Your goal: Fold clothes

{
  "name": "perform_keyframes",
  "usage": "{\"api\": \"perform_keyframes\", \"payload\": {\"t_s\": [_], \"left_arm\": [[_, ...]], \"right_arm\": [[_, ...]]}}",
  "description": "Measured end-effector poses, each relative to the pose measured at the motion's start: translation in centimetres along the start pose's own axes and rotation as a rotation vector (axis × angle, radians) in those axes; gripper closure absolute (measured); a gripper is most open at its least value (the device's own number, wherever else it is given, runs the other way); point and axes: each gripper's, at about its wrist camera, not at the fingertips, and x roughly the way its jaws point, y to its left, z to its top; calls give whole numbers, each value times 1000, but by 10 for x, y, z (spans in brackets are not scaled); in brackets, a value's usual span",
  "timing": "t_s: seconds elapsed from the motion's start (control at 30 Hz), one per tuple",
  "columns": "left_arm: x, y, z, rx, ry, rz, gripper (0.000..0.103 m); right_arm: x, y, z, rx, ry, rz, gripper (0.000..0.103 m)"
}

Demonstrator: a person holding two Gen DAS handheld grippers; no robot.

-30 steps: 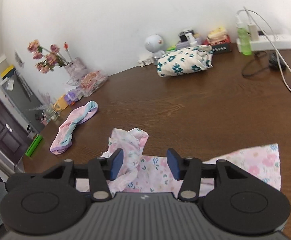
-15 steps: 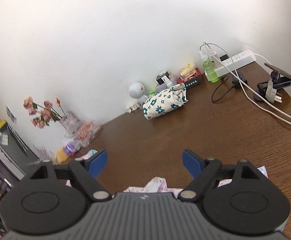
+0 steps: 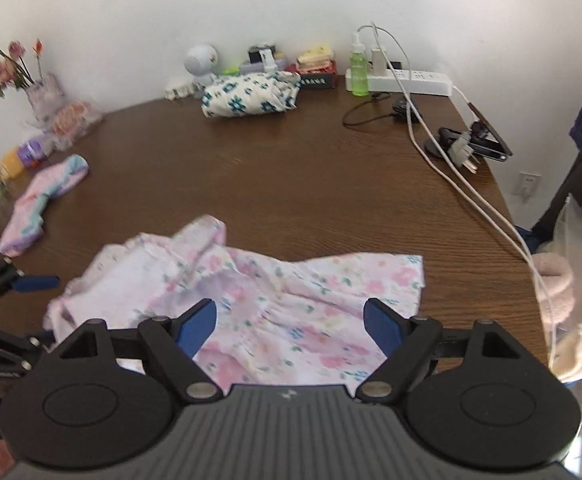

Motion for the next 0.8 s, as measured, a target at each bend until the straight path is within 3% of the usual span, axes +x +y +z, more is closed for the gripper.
{"api": "perform_keyframes", "payload": {"t_s": [0.07, 0.13, 0.17, 0.23, 0.37, 0.5, 0.57, 0.67, 0.73, 0.8], "left_arm": [[6, -3, 2, 9, 1, 5, 84], [11, -2, 2, 5, 7, 16, 94], [12, -2, 1, 8, 5, 28, 94], [13, 1, 0, 8, 4, 56, 95], [10, 18, -7, -16, 13, 132, 95], [-2, 44, -19, -57, 11, 200, 94], [-11, 53, -24, -60, -5, 217, 87], [-21, 53, -26, -7, -29, 225, 81], [-20, 50, -24, 38, -33, 225, 74], [-16, 45, -23, 80, -31, 223, 72]], "right_arm": [[13, -3, -13, -25, 40, -69, 20], [27, -6, -23, -28, 77, -102, 27], [31, -7, -27, -21, 86, -86, 31], [39, -9, -33, -5, 104, -50, 49], [43, 4, -32, -14, 96, 20, 54], [47, 31, -29, -70, 119, 118, 54], [42, 40, -20, -74, 127, 165, 54], [25, 48, 3, -65, 89, 245, 51], [11, 55, 24, -71, 42, 308, 39], [12, 74, 49, -131, 26, 339, 37]]}}
